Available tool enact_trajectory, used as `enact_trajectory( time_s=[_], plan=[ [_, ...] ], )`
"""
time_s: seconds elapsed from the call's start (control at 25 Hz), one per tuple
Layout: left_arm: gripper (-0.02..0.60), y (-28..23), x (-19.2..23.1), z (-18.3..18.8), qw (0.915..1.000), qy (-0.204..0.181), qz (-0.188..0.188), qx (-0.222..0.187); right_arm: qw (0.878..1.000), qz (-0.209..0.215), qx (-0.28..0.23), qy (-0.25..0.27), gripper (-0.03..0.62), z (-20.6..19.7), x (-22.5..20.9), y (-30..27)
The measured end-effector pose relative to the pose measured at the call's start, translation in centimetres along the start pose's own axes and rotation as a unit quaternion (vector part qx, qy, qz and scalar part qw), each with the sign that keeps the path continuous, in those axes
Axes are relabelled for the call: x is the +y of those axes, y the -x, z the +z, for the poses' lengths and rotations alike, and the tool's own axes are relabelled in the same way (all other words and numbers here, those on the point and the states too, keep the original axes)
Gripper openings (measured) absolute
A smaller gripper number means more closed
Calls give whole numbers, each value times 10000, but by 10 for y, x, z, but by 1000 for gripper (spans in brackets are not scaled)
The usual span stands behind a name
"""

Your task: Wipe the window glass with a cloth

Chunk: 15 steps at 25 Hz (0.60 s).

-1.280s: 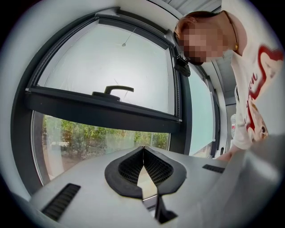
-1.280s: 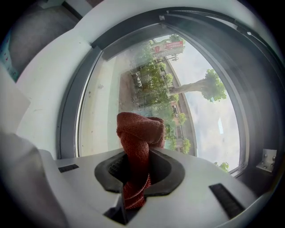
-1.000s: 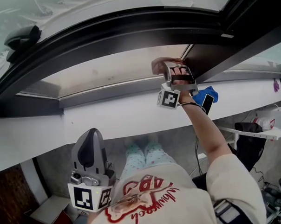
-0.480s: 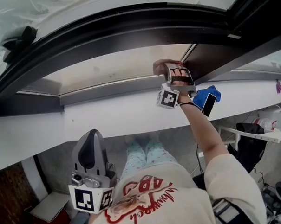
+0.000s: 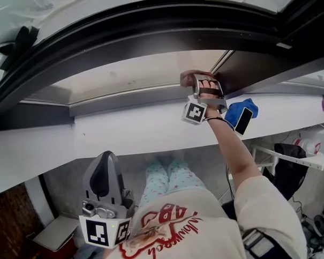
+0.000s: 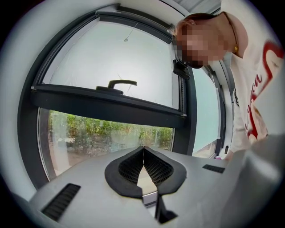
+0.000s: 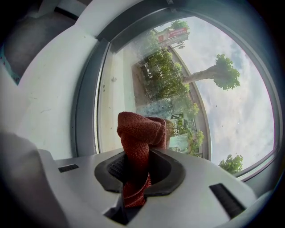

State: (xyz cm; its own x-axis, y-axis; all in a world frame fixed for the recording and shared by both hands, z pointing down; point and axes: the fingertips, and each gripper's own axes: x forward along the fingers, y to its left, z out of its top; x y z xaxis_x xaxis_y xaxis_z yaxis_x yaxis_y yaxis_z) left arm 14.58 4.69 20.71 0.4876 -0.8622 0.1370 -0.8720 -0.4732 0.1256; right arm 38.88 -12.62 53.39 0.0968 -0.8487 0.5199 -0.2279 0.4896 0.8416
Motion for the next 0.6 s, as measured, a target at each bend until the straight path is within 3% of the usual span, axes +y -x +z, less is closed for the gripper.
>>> enact_trajectory(
  time_s=[0.6],
  plan=[
    [21, 6, 4, -18, 9995, 89, 213, 236, 9996, 228, 174, 56, 77, -5, 34, -24]
  ],
)
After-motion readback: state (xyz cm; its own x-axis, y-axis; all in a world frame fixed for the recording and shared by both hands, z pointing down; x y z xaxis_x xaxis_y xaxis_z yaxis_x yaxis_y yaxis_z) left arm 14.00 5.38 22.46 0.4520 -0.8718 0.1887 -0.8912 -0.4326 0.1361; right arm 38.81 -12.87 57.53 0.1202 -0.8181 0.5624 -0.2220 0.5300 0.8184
